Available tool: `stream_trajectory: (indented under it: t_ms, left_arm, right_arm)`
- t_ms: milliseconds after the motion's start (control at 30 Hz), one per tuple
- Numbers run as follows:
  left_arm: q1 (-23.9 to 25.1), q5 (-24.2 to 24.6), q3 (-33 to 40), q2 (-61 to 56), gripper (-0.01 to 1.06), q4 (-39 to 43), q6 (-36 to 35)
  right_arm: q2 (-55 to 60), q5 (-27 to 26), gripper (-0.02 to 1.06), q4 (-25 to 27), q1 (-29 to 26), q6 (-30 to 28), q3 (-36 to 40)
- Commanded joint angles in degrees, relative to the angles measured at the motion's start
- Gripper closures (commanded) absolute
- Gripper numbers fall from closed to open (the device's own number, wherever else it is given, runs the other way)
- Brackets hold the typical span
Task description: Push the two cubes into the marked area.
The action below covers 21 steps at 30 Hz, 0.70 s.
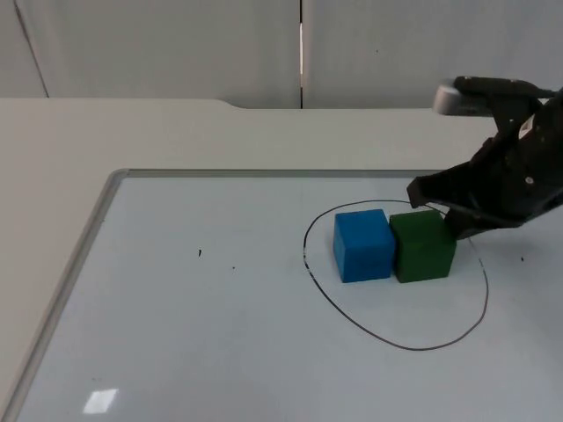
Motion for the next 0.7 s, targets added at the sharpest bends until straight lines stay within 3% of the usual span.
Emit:
stream_trajectory:
  t_ms: [0, 500, 667]
  left_arm:
    - [0.3, 0.15, 0.39, -0.24, 1.05, 0.13, -0.46]
    - [0.3, 0.15, 0.39, -0.24, 1.05, 0.13, -0.46]
    - [0.3, 0.15, 0.39, -0.24, 1.05, 0.13, -0.46]
  right_arm:
    - [0.09, -1.43, 1.05, 0.08, 0.6, 0.24, -0.23]
    - [-4.39, 3.64, 1.05, -4.67, -1.52, 0.24, -0.23]
    - [-11.13, 6.15, 1.05, -9.42, -2.59, 0.24, -0.23]
